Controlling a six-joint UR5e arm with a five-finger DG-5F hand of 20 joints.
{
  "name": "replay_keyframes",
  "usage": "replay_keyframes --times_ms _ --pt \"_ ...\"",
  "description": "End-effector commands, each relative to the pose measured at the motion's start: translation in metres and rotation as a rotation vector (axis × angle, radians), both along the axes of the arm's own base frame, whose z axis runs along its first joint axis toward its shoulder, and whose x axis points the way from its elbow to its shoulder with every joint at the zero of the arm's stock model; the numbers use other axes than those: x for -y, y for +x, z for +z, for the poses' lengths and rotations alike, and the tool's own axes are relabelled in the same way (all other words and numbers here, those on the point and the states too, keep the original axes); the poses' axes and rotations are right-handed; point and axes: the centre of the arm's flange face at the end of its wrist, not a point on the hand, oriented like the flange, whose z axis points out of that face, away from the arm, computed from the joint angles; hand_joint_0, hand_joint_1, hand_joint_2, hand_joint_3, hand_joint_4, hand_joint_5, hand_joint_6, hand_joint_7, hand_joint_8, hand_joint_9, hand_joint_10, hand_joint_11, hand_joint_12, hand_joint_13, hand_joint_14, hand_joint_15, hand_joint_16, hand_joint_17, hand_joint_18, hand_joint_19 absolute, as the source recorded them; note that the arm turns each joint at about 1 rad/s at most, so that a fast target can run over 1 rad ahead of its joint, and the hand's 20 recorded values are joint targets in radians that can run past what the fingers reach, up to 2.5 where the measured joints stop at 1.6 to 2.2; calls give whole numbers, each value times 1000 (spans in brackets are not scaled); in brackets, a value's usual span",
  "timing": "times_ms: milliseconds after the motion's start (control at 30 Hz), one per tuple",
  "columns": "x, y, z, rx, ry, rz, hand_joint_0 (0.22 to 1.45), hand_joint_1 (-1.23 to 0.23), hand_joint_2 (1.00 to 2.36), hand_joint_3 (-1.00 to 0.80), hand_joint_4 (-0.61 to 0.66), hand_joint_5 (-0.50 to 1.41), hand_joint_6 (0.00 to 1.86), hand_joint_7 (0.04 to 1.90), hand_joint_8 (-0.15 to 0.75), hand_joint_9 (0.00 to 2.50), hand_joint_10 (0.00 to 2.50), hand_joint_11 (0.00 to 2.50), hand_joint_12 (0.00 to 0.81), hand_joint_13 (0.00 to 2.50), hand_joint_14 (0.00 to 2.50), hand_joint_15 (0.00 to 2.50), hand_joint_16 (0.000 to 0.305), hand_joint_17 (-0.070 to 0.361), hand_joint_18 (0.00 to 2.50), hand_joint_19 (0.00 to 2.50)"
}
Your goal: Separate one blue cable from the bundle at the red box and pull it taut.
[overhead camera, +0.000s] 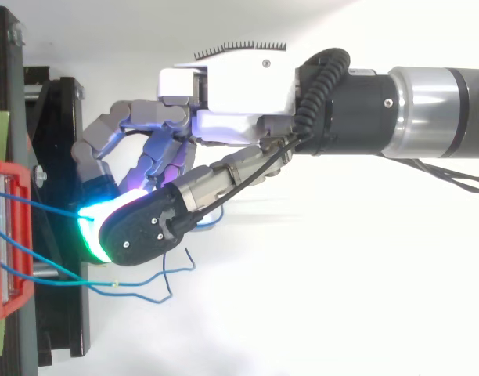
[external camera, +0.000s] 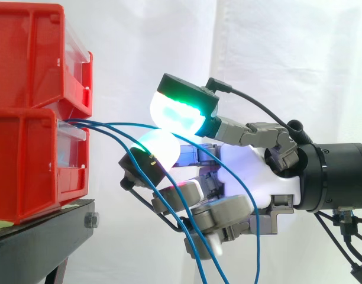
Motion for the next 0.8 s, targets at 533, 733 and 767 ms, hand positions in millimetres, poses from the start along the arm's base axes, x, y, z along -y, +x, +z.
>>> replay_keyframes --times_ms 533,733,767 --pt "1 -2 -3 -23 52 -3 712 -792 1015 -310 -152 -191 924 1089 300 848 14 1331 336 1263 13 1586 33 74 1164 1578" --pt "1 -2 -2 -22 52 -3 708 -786 1016 -310 -129 -190 921 1103 305 719 16 661 342 1054 13 321 33 75 1058 899" --pt "1 -2 -2 -22 52 -3 707 -784 1015 -311 -122 -189 920 1107 302 700 17 593 346 1078 11 277 33 75 1021 810"
